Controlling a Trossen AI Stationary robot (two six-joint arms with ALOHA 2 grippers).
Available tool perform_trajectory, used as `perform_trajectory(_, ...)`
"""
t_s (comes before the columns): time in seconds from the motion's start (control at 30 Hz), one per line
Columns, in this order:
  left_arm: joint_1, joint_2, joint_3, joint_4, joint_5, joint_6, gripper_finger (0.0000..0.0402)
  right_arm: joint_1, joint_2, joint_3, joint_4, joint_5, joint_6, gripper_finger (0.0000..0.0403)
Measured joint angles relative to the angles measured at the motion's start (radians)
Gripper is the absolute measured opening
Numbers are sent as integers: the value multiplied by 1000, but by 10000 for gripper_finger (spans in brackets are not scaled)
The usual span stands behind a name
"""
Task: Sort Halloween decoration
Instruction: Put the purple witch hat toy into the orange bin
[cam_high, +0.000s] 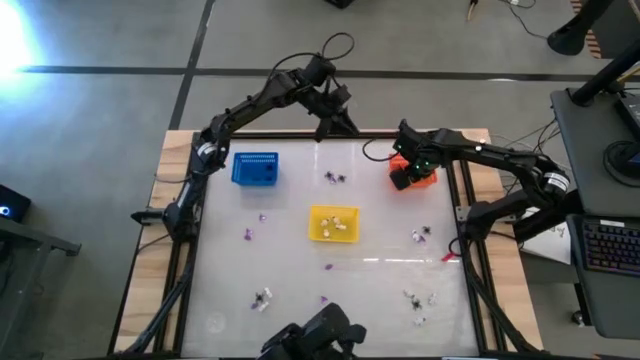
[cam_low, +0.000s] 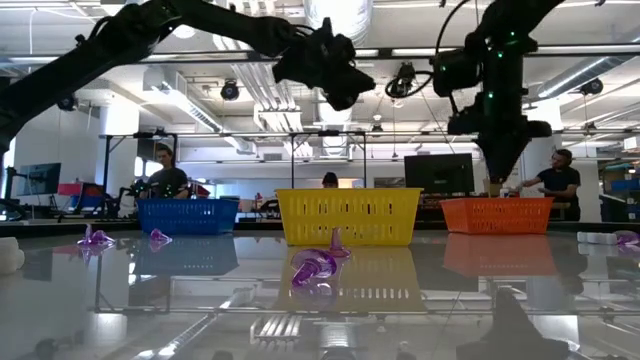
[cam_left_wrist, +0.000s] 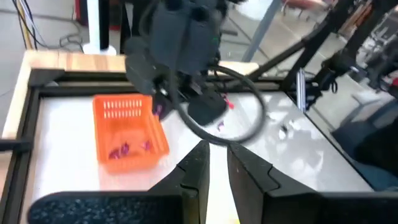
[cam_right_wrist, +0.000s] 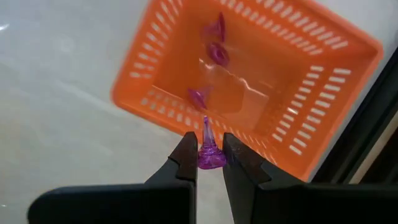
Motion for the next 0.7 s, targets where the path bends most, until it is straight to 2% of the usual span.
perform_trajectory(0.13,0,-22,0,-96,-9,37,38,-22,0,-37,24,4,-4,57)
perform_trajectory(0.3,1,-22,0,-198,-55,90,38,-46,0,-48,64,7,-49,58)
perform_trajectory(0.5,1,-23,0,-248,-79,108,38,-68,0,-45,99,8,-63,54)
perform_trajectory(0.7,1,-23,0,-248,-78,109,38,-73,0,-45,99,8,-67,76)
